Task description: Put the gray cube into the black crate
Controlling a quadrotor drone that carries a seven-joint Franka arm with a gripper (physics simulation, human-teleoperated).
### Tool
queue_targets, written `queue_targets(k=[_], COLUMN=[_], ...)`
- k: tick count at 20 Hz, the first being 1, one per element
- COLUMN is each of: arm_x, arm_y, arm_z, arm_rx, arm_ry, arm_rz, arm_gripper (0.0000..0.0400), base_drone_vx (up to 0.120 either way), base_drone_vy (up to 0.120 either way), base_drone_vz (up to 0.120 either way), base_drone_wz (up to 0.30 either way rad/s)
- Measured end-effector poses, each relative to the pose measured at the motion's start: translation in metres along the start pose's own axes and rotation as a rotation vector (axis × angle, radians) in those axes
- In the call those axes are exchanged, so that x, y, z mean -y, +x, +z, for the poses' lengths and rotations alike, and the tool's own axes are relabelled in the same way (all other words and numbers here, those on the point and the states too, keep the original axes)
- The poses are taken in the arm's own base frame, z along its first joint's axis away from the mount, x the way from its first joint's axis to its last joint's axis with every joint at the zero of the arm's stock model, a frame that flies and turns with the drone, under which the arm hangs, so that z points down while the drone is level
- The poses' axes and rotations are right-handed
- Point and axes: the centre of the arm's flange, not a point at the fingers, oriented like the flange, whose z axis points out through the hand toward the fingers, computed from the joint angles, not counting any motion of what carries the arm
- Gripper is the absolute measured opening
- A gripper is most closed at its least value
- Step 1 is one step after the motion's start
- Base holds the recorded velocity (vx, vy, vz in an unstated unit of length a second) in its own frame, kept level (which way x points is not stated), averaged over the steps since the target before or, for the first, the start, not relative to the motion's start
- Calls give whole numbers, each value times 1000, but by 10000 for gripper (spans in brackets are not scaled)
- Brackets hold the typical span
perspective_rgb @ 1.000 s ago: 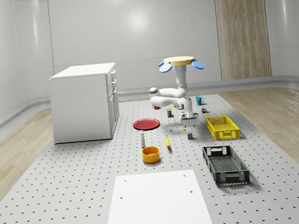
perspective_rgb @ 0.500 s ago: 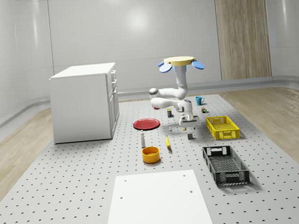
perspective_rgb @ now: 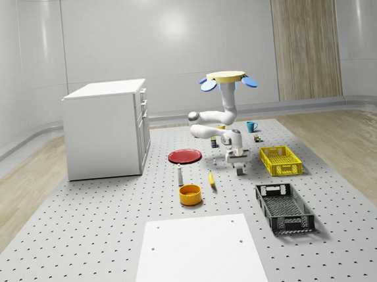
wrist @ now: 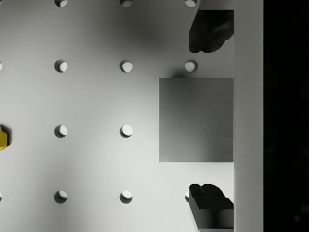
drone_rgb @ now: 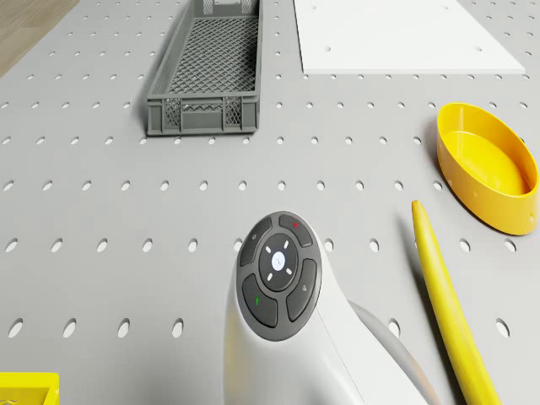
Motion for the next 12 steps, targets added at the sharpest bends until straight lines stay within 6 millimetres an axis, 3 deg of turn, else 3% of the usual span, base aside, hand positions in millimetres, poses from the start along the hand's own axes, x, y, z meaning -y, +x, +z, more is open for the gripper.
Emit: queue_targets(k=[8, 12], arm_x=[-1, -1], arm_y=[1, 1], arm_z=[17, 19], arm_rx=[0, 0], arm_ry=[0, 0], arm_rz=[0, 0], arm_gripper=[400, 315], base_drone_vx=[0, 0], base_drone_vy=[0, 0], base_drone_vz=[0, 0], base_drone_wz=[0, 0])
